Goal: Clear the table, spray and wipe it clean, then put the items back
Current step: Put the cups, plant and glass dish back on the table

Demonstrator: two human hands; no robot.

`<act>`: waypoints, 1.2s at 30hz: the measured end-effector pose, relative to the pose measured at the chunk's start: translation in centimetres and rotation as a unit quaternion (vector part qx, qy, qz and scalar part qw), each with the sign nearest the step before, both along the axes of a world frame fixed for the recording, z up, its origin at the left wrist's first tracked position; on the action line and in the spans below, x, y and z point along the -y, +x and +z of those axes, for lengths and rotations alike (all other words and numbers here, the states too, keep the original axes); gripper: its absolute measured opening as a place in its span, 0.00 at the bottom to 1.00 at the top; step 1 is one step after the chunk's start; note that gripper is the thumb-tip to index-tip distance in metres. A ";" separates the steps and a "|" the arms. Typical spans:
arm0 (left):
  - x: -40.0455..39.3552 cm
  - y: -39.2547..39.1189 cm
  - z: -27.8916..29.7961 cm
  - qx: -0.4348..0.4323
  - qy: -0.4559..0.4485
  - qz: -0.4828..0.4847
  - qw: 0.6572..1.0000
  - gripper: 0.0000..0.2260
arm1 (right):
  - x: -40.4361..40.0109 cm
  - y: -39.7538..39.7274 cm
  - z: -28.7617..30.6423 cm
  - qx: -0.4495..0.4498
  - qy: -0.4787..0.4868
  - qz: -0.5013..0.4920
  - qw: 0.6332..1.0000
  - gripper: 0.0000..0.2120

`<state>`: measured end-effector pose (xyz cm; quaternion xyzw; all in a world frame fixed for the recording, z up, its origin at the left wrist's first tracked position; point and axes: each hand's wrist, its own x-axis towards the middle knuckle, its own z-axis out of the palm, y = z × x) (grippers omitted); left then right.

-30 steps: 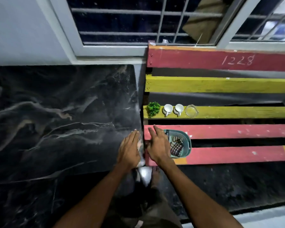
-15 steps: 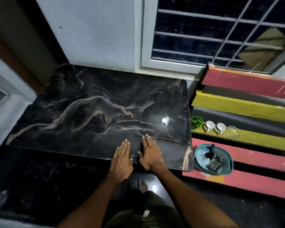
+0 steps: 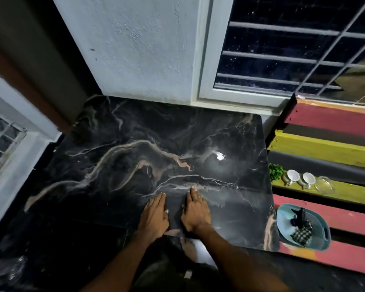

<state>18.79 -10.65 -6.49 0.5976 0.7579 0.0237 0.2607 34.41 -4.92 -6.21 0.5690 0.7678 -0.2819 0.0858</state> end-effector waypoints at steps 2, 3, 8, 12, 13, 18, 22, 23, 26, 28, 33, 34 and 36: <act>-0.1 0.0 0.0 -0.001 -0.004 -0.004 1.000 0.27 | 0.3 -0.1 -0.4 0.004 -0.007 -0.004 1.000 0.33; -0.1 0.0 -0.1 -0.012 -0.002 -0.012 1.000 0.27 | 0.4 -0.3 -0.4 0.009 0.003 -0.009 1.000 0.32; -0.6 -0.1 0.7 -0.038 0.013 -0.062 0.997 0.26 | 0.9 0.0 0.7 0.003 0.019 -0.038 0.999 0.31; -2.5 1.6 1.6 -0.005 0.028 -0.100 0.995 0.26 | 0.6 2.2 1.8 0.017 0.029 -0.077 0.996 0.30; -3.1 2.3 1.7 0.007 0.035 -0.109 0.993 0.26 | 0.3 3.0 2.3 0.024 0.033 -0.090 0.995 0.29; -7.1 8.0 2.8 0.077 0.067 -0.152 0.983 0.27 | -2.8 8.7 4.5 0.044 0.064 -0.150 0.986 0.24; -11.2 15.0 2.6 0.124 0.070 -0.195 0.970 0.28 | -6.2 15.7 5.2 0.050 0.079 -0.217 0.972 0.25; -12.2 17.2 2.5 0.132 0.068 -0.204 0.968 0.28 | -7.1 17.8 5.3 0.054 0.081 -0.234 0.967 0.25; -15.5 24.4 2.1 0.156 0.056 -0.221 0.961 0.29 | -10.1 24.6 5.2 0.061 0.081 -0.265 0.959 0.27; -17.9 29.6 1.5 0.166 0.051 -0.219 0.960 0.30 | -12.5 29.5 4.7 0.068 0.079 -0.268 0.958 0.29; -23.0 40.3 -1.0 0.173 0.018 -0.146 0.974 0.32 | -18.8 39.1 2.1 0.033 0.037 -0.289 0.956 0.29; -23.9 42.3 -1.9 0.173 0.012 -0.131 0.976 0.31 | -19.9 40.9 1.1 0.021 0.026 -0.296 0.955 0.28; -25.0 45.2 -3.3 0.179 -0.003 -0.107 0.978 0.29 | -21.6 43.8 -0.8 0.000 0.001 -0.307 0.952 0.27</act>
